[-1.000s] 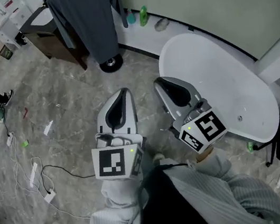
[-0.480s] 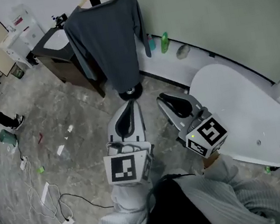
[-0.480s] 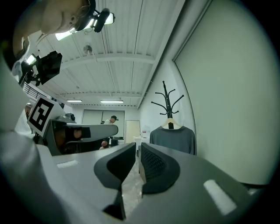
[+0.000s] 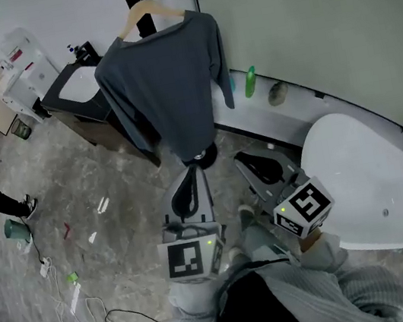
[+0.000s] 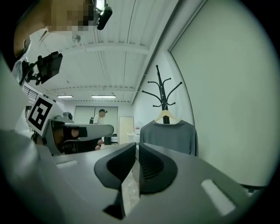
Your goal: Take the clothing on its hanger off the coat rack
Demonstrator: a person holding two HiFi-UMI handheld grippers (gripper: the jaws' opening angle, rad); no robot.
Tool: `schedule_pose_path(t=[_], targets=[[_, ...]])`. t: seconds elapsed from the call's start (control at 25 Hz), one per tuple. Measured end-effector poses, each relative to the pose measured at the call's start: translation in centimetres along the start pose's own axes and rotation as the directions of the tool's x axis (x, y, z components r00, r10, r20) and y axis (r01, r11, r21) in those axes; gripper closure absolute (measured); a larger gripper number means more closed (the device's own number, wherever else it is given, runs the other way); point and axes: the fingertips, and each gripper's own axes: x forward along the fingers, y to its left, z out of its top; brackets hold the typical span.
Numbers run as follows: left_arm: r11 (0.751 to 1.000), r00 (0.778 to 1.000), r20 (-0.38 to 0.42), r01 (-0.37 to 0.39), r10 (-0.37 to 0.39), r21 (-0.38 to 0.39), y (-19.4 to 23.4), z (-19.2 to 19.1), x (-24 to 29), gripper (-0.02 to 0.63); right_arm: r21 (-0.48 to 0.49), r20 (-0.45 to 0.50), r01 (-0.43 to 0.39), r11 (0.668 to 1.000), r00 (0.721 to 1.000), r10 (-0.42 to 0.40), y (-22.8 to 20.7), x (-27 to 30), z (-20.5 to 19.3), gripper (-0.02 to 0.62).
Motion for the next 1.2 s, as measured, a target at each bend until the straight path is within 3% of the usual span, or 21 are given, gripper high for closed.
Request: schedule_pose_path(t=[0.24, 0.48, 0.68, 0.88, 1.0, 1.2], targets=[[0.999, 1.000, 0.014, -0.024, 0.024, 0.026, 6.6, -0.7, 8.9, 0.601, -0.031, 0.003, 0.000, 1.000, 1.000, 0.000, -7.3, 9.5, -0.2, 0.583], [0.995, 0.997, 0.039, -0.067, 0.064, 0.071, 12.8, 1.7, 20.1, 0.601, -0.062, 0.066, -0.005, 0.998, 0.998, 0.009, -17.1, 18.9, 3.4, 0.583], [0.994, 0.996, 0.059, -0.074, 0.069, 0.086, 16.1, 4.1, 26.7, 0.601, -0.101, 0.086, -0.042, 0.994, 0.995, 0.051, -22.8, 24.5, 6.2, 0.583], [0.992, 0.995, 0.062, -0.079, 0.072, 0.102, 17.7, 4.6, 29.6, 0.601, -0.107, 0.127, -0.050, 0.993, 0.990, 0.063, -25.4, 27.3, 8.1, 0.583], [0.993, 0.998, 0.029, -0.053, 0.050, 0.104, 18.5, 4.0, 31.1, 0.601, -0.113, 0.118, -0.054, 0.992, 0.991, 0.068, -25.9, 28.9, 8.0, 0.583], [0.994, 0.999, 0.039, -0.019, 0.015, 0.105, 21.4, 4.4, 32.8, 0.601, -0.125, 0.117, -0.051, 0.991, 0.991, 0.066, -27.1, 31.3, 8.1, 0.583]])
